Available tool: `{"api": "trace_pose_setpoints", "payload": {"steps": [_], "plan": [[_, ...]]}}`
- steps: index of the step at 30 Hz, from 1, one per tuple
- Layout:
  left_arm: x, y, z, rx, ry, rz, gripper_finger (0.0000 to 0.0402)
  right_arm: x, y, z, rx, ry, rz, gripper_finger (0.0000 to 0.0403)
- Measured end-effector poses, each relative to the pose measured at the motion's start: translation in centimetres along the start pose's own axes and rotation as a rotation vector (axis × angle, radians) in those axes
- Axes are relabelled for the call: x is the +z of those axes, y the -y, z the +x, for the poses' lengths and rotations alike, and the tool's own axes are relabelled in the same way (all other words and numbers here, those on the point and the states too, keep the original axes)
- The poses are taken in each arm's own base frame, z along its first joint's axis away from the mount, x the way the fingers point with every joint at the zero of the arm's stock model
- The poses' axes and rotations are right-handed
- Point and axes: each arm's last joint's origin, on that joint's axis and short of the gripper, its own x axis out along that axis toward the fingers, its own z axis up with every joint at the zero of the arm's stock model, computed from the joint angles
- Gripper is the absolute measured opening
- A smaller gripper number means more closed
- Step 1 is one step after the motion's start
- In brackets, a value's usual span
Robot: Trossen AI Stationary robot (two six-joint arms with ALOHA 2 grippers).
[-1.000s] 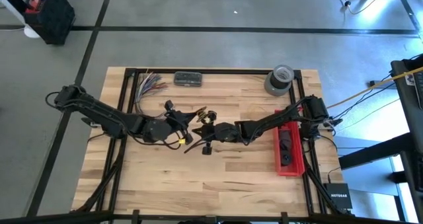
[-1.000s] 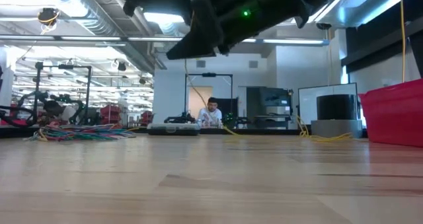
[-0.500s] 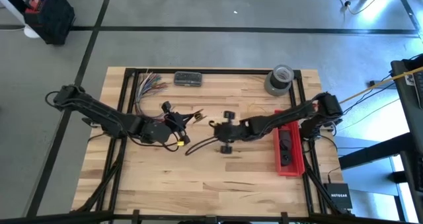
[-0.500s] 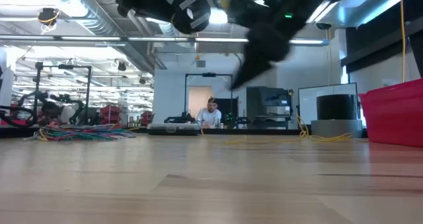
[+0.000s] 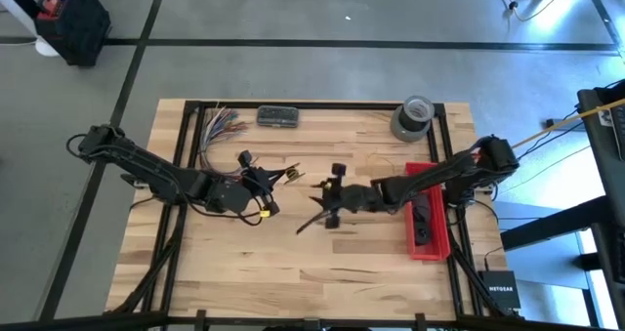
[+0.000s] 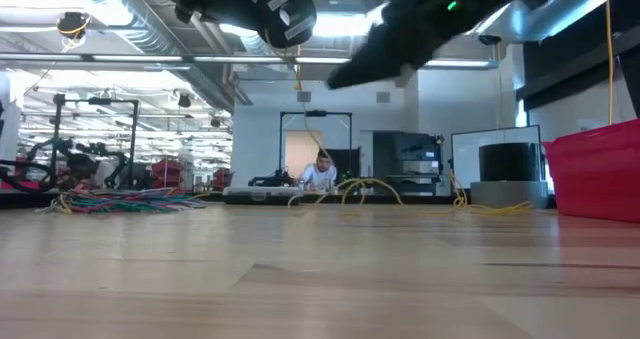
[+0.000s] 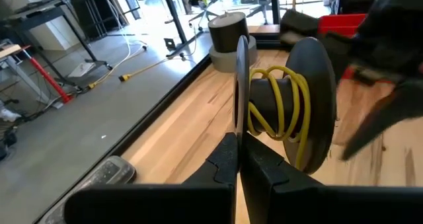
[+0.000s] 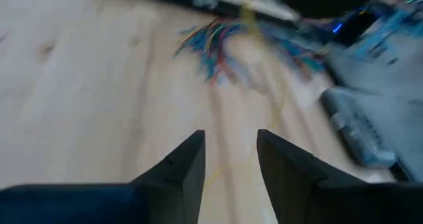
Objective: Coil cords
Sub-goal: Coil the yellow wire onto the black spool
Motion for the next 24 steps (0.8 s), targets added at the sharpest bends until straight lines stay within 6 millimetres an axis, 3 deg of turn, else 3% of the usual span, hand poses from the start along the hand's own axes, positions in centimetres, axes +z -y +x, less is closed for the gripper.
{"api": "trace_pose_setpoints", "payload": {"steps": [4,8,15,18,24], "plan": [[0.0,0.0,0.0,0.001,-0.004,0.005,0.0,-1.2,1.0,2.3,-0.055,0.108,0.058,0.0142],[0.0,0.0,0.0,0.001,-0.003,0.007,0.0,-2.6,1.3,4.1,-0.033,0.107,0.07,0.0142],[-0.1,0.0,0.0,0.001,-0.004,0.009,0.0,-3.4,1.3,4.7,-0.044,0.058,0.056,0.0137],[0.0,0.0,0.0,0.001,-0.004,0.008,0.0,-3.5,1.1,4.6,-0.036,0.039,0.046,0.011],[0.0,0.0,0.0,0.001,-0.004,0.012,0.0,-3.5,1.1,4.6,-0.055,0.034,0.005,0.0012]]}}
